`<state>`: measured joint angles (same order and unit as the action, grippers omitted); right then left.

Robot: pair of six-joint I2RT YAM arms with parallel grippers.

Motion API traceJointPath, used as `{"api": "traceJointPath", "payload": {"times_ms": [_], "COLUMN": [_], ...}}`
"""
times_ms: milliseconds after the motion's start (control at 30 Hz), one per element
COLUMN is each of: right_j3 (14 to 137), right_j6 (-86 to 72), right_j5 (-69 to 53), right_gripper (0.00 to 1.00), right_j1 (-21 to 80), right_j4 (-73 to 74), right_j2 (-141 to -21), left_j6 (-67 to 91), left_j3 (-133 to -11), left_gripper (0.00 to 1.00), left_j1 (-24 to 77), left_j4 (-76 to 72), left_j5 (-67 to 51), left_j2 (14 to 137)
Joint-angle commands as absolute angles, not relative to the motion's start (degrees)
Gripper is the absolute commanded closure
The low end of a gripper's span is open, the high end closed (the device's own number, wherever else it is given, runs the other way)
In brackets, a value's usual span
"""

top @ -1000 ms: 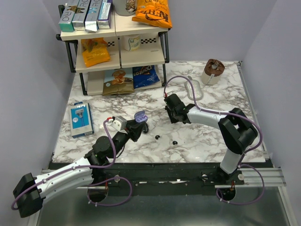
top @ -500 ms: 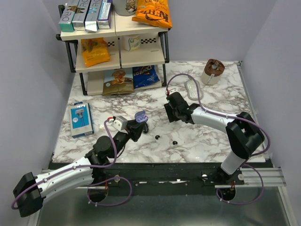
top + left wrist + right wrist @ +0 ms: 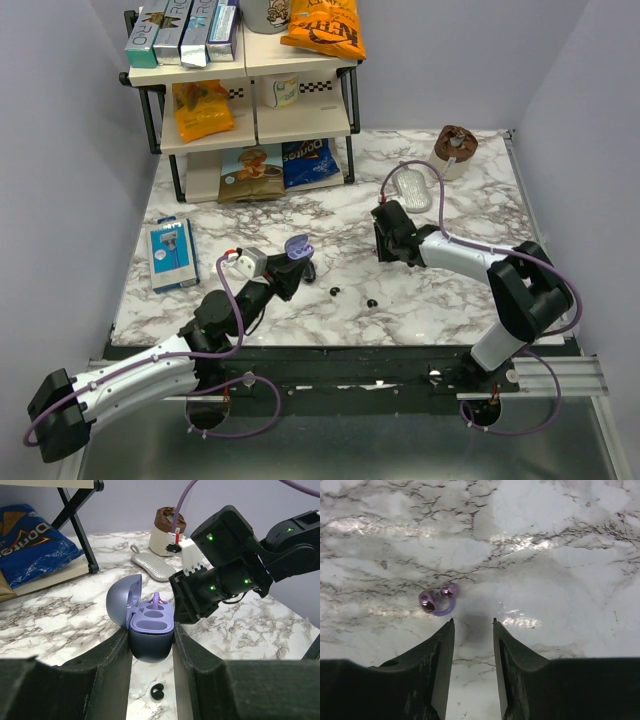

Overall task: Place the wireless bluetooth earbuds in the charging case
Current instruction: Adjust the earbud at the center of the board.

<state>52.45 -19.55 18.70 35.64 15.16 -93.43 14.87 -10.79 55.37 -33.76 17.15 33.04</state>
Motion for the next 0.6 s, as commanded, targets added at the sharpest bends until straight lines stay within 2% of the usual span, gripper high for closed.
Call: {"api": "traceJointPath", "payload": {"times_ms": [0, 100, 567], "right_j3": [51.50, 52.47, 55.28], "right_j6": [-22.41, -21.45, -20.57], "right_j5": [17.23, 15.74, 9.93], "right_gripper": [0.58, 0.60, 0.60], "right_j1": [33.75, 33.40, 33.75], "right_j4": [13.80, 13.80, 13.01], "right_j2": [-94.30, -95.80, -98.26], "left_j6": [15.38, 15.38, 15.64], "left_j3": [-10.11, -10.02, -9.67], "left_gripper": [1.00, 1.00, 1.00], "left_j1": [55.90, 55.99, 55.99], "left_j4": [-33.84, -33.93, -34.63], "left_j5": [18.10, 18.11, 18.46], "left_j2": [32.26, 32.34, 33.22]}}
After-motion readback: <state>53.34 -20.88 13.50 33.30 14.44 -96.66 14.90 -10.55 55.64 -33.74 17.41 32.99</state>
